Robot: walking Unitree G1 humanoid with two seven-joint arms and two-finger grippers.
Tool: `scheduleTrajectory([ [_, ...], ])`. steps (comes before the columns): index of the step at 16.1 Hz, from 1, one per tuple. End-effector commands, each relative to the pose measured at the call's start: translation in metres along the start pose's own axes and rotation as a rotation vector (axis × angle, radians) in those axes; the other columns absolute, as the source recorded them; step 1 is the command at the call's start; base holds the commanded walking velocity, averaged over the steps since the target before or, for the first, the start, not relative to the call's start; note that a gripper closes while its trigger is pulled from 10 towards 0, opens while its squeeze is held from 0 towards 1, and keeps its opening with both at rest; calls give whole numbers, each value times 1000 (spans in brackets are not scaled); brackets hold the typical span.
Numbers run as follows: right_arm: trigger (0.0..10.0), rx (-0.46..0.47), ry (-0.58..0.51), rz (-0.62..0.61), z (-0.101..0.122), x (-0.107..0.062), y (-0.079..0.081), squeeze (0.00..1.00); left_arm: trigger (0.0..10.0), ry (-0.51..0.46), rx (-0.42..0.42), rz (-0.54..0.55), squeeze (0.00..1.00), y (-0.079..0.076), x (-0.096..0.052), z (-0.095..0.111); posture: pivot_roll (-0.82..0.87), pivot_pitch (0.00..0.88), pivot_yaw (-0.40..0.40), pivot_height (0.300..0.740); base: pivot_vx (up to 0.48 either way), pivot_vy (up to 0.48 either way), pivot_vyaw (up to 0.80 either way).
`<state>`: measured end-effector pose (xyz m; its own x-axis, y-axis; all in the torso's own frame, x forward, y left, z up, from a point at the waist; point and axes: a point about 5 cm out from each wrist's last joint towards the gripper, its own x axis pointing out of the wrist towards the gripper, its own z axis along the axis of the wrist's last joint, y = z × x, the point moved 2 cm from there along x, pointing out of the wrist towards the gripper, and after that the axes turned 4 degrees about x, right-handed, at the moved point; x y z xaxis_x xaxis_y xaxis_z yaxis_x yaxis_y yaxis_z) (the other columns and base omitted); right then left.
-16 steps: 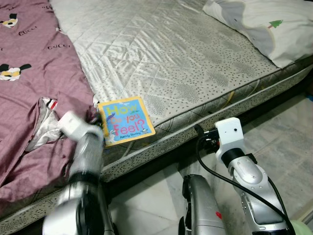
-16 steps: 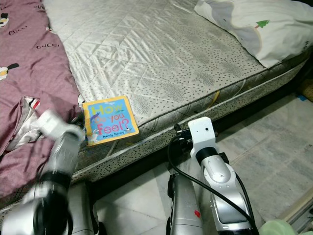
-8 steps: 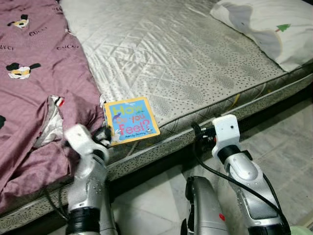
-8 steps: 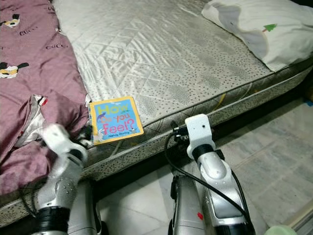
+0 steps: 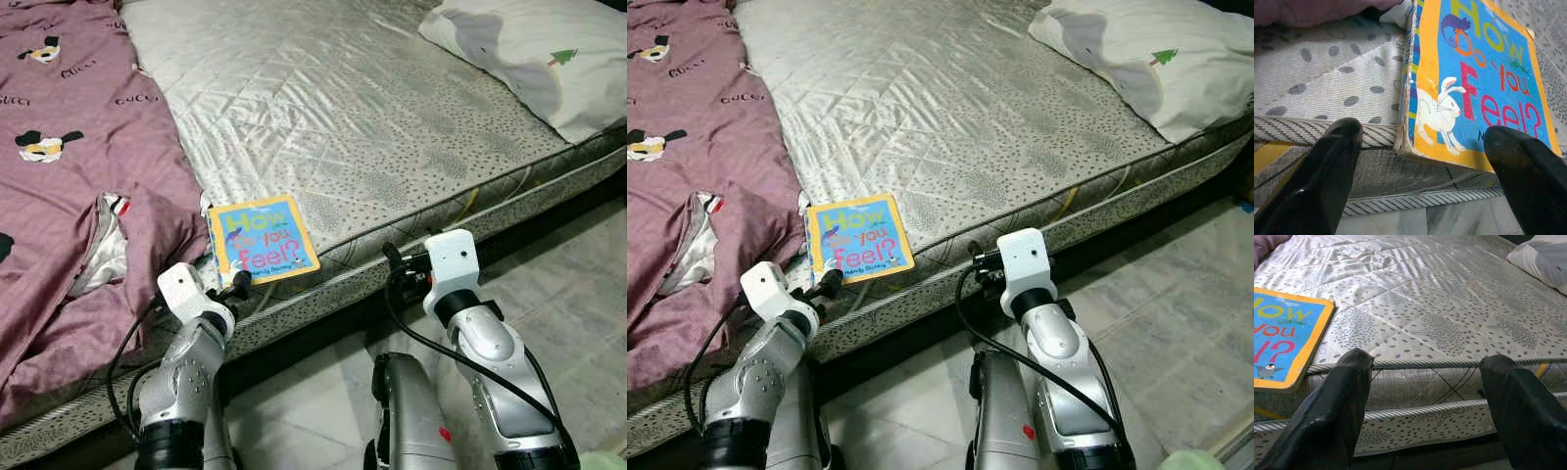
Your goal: Clean up the room
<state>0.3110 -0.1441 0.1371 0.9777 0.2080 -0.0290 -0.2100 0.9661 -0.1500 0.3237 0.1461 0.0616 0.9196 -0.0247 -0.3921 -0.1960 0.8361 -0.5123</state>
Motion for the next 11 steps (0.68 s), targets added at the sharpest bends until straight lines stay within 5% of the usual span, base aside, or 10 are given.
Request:
scheduleTrajectory([
  [1, 10000, 5, 6, -9, -2, -1, -1, 0, 10000, 23, -13, -16, 0, -1, 3, 1, -92, 103, 37, 510, 0, 0, 0],
  [4, 10000, 7, -2, -10, 1, 0, -2, 0, 10000, 65, -62, -63, 0, -7, 17, 1, -103, 103, 35, 510, 0, 0, 0],
  [6, 10000, 19, -12, 5, 4, -2, -1, 0, 2863, 124, -88, -76, 0, -7, 24, -5, -110, 102, 37, 510, 0, 0, 0],
  [11, 10000, 70, -51, 142, 12, -10, 13, 0, 1137, 181, -100, -53, 0, -1, 32, -7, -121, 102, 42, 510, 0, 0, 0],
])
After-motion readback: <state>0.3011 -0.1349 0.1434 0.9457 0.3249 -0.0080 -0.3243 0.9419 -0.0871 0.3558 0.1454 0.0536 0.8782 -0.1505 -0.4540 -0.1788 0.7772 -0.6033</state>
